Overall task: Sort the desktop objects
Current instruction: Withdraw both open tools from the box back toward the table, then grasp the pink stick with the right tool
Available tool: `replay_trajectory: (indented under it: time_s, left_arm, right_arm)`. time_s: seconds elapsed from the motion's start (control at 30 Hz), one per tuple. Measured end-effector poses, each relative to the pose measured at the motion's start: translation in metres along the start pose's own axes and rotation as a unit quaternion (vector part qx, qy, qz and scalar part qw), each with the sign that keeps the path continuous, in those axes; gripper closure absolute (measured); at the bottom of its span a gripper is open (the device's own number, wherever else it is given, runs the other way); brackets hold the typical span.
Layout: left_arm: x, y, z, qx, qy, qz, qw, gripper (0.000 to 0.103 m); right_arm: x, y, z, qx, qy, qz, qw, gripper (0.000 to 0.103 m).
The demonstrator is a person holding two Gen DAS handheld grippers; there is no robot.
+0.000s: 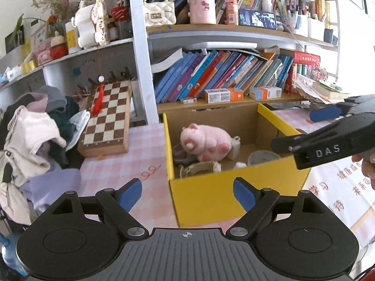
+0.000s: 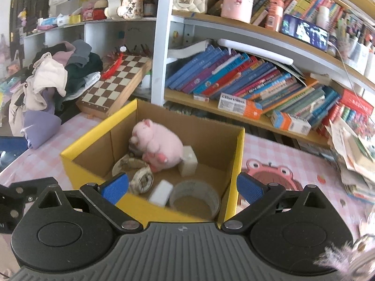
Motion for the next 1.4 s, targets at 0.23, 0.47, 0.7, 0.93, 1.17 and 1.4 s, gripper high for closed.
replay_trajectory:
  time_s: [0.23, 0.47, 0.7, 0.93, 1.17, 1.4]
  left_arm:
    - [-0.023, 0.005, 0.010, -0.010, 0.021, -0.016, 0.9996, 0.016]
    - [-0.047, 0.002, 0.017, -0.022, 0.043, -0.035, 0.9982, 0.015]
    - [-0.068, -0.004, 0.023, -0.028, 0.062, -0.050, 0.9964, 0.015]
    - [-0.085, -0.013, 0.028, -0.039, 0.082, -0.063, 0.9939, 0.015]
    - [-0.092, -0.014, 0.029, -0.037, 0.092, -0.065, 0.9930, 0.015]
    - [-0.092, -0.006, 0.027, -0.020, 0.094, -0.057, 0.9937, 0.015]
  right_arm:
    - [-0.032, 0.020, 0.015, -0.016, 0.019, -0.027, 0.999, 0.003]
    - [-0.065, 0.037, 0.021, -0.022, 0.043, -0.047, 0.998, 0.003]
    - [-0.095, 0.054, 0.025, -0.016, 0.071, -0.060, 0.996, 0.003]
    - [-0.115, 0.069, 0.023, -0.002, 0.102, -0.056, 0.993, 0.004]
    - [-0.117, 0.073, 0.016, 0.015, 0.113, -0.048, 0.992, 0.009]
    - [-0.112, 0.075, 0.000, 0.057, 0.126, -0.051, 0.989, 0.034]
Point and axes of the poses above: each gripper's, at about its wrist camera, not at the fingertips, and z roughly against the way its jaws point, y to its left, x to its top, the point moved 3 cm from there along -z, roughly the way its jaws point, and after that the axes turned 11 degrees about x, right-handed, at the moved point
